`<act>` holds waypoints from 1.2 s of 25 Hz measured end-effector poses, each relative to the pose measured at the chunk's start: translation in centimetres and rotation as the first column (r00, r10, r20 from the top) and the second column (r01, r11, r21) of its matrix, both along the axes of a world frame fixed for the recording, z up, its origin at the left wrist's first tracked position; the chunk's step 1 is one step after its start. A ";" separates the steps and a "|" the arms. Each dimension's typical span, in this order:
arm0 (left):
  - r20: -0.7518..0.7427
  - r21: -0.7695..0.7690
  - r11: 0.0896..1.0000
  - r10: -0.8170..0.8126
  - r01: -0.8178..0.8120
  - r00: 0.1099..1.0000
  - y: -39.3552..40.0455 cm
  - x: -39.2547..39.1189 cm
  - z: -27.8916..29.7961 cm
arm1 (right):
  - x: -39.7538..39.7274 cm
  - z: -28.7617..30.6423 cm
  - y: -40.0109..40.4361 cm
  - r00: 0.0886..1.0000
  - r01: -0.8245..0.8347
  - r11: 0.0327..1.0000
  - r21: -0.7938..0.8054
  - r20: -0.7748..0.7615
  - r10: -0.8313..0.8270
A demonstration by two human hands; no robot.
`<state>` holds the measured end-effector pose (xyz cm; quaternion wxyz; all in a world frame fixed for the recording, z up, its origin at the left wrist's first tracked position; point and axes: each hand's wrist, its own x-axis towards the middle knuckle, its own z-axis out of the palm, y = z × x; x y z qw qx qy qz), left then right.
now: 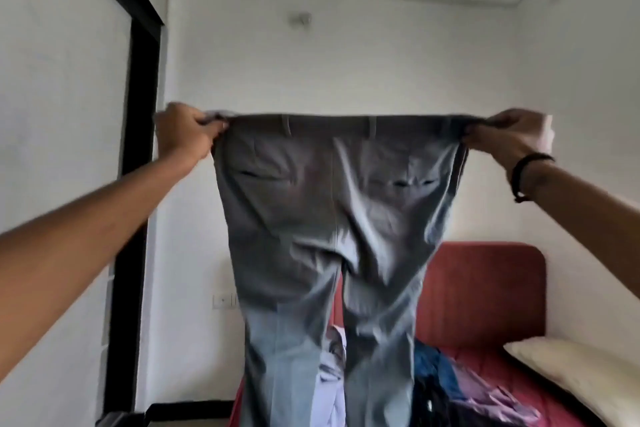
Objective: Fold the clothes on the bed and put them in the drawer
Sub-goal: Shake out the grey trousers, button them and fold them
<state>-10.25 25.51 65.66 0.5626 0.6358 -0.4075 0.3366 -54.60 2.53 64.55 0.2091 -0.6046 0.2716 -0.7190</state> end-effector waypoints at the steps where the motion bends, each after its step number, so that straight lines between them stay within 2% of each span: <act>1: 0.056 -0.032 0.999 -0.001 0.003 0.998 2.6 -1.3 -0.8 | -1.2 -0.9 1.9 0.996 -0.085 0.996 -0.037 0.031 0.086; 2: 0.111 -0.038 0.999 0.011 -0.007 0.994 5.2 -2.6 -2.5 | -2.6 -2.6 3.6 0.979 -0.191 0.979 -0.073 0.057 0.195; 4: 0.215 0.062 0.995 0.061 -0.076 0.975 11.0 -5.0 -8.9 | -6.2 -8.9 6.2 0.932 -0.355 0.933 -0.067 0.052 0.358; 6: 0.225 0.240 0.970 -0.029 -0.027 0.974 16.8 -7.8 -19.4 | -9.5 -19.1 7.8 0.951 -0.270 0.960 0.073 -0.139 0.278; 8: 0.092 0.400 0.907 -0.182 0.131 0.979 21.5 -10.6 -31.2 | -11.8 -31.7 9.8 0.929 -0.161 0.956 0.244 -0.290 0.231; 10: -0.023 0.568 0.809 -0.170 0.153 0.985 24.8 -12.6 -42.4 | -12.4 -43.3 13.4 0.849 -0.054 0.939 0.341 -0.479 0.223; 11: -0.044 0.675 0.728 -0.123 0.120 0.991 26.1 -13.6 -47.7 | -12.4 -48.5 15.4 0.773 0.019 0.924 0.382 -0.591 0.228; 14: -0.051 0.934 0.356 0.066 0.024 0.996 27.6 -14.7 -60.2 | -12.2 -60.4 19.5 0.535 0.192 0.896 0.401 -0.808 0.247; 15: -0.031 0.973 0.232 0.102 0.006 0.994 27.8 -14.8 -63.0 | -12.0 -62.8 20.4 0.417 0.234 0.864 0.446 -0.849 0.326; 16: -0.030 0.986 0.165 0.104 0.012 0.994 28.1 -15.0 -64.6 | -12.0 -64.9 21.2 0.261 0.293 0.853 0.431 -0.895 0.363; 17: -0.048 0.987 0.155 0.083 0.035 0.995 28.2 -15.4 -65.3 | -12.0 -66.5 21.7 0.080 0.310 0.901 0.304 -0.953 0.294; 18: -0.065 0.981 0.183 0.037 0.057 0.997 27.9 -15.8 -65.7 | -11.7 -67.8 22.5 -0.055 0.265 0.951 0.159 -0.982 0.180; 19: -0.072 0.968 0.240 -0.009 0.072 0.997 27.1 -16.6 -65.9 | -11.1 -68.5 23.4 -0.088 0.188 0.974 0.127 -0.985 0.146; 21: -0.126 0.932 0.337 -0.048 0.135 0.991 23.9 -18.6 -66.3 | -8.6 -69.8 25.0 -0.019 -0.050 0.993 0.104 -0.994 0.104; 22: -0.185 0.916 0.362 -0.003 0.173 0.983 21.8 -19.5 -66.8 | -7.1 -70.1 25.6 0.006 -0.152 0.978 0.142 -0.989 0.145; 23: -0.272 0.901 0.372 0.077 0.225 0.959 19.7 -19.8 -68.3 | -5.7 -70.3 25.9 -0.012 -0.235 0.951 0.200 -0.979 0.203; 25: -0.458 0.855 0.381 0.234 0.353 0.857 16.7 -19.8 -70.7 | -4.4 -71.1 26.5 -0.023 -0.322 0.912 0.254 -0.965 0.260; 27: -0.632 0.748 0.463 0.278 0.476 0.723 15.5 -19.3 -72.6 | -4.3 -71.5 26.6 0.109 -0.316 0.907 0.280 -0.939 0.327; 29: -0.828 0.514 0.608 0.168 0.606 0.534 15.7 -19.2 -73.0 | -4.0 -70.9 26.3 0.292 -0.274 0.920 0.281 -0.887 0.358; 30: -0.893 0.386 0.654 0.089 0.651 0.441 16.0 -19.3 -72.8 | -3.5 -70.3 25.9 0.355 -0.263 0.924 0.278 -0.862 0.360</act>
